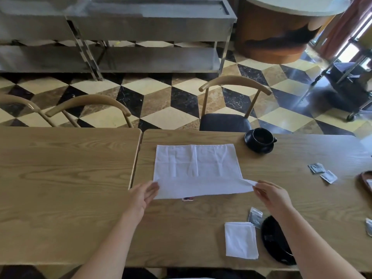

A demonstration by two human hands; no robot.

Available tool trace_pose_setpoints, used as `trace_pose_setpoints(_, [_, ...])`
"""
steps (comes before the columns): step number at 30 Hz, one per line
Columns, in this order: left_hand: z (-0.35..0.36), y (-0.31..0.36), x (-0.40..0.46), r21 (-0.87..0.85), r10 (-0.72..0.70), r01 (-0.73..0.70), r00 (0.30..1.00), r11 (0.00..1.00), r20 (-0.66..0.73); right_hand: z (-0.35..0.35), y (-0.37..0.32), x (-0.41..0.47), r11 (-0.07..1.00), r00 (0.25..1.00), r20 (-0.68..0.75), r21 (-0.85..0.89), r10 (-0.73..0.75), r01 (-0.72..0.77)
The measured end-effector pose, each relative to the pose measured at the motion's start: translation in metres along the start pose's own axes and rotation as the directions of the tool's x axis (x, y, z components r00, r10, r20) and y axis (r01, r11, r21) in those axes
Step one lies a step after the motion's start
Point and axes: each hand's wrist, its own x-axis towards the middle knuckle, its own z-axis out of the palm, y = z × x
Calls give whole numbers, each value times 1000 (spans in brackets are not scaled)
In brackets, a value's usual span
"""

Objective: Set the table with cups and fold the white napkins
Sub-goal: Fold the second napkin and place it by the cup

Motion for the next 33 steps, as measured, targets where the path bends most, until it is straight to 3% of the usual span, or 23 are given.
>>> trace_pose_setpoints(3, [10, 16, 16, 104, -8, 0, 997, 995, 74, 16, -23, 20, 996, 993, 114, -87, -23, 33])
trace_pose_setpoints(6, [26, 27, 35, 365, 72, -64, 997, 929, -7, 39, -38, 45, 962, 992, 118, -262, -42, 72])
trace_pose_setpoints(9, [45, 38, 63, 451, 159, -95, 982, 887, -106, 58, -44, 78, 847, 990, 31, -515, -137, 134])
trace_pose_setpoints(13, [57, 45, 107, 566, 178, -83, 978, 820, -114, 84, -48, 120, 695, 975, 100, -687, -198, 211])
trace_pose_setpoints(21, [81, 44, 169, 746, 176, -37, 978, 665, -109, 134, -26, 186, 452, 960, 254, -846, -121, 281])
trace_pose_setpoints(24, [88, 39, 186, 748, 135, -17, 986, 664, -97, 144, -22, 198, 368, 955, 248, -883, -161, 291])
trace_pose_setpoints(29, [90, 45, 208, 741, 147, 18, 977, 671, -156, 147, -25, 219, 377, 965, 195, -892, -177, 249])
trace_pose_setpoints(33, [86, 50, 227, 796, 176, 14, 973, 605, -150, 148, -27, 234, 375, 975, 164, -903, -148, 209])
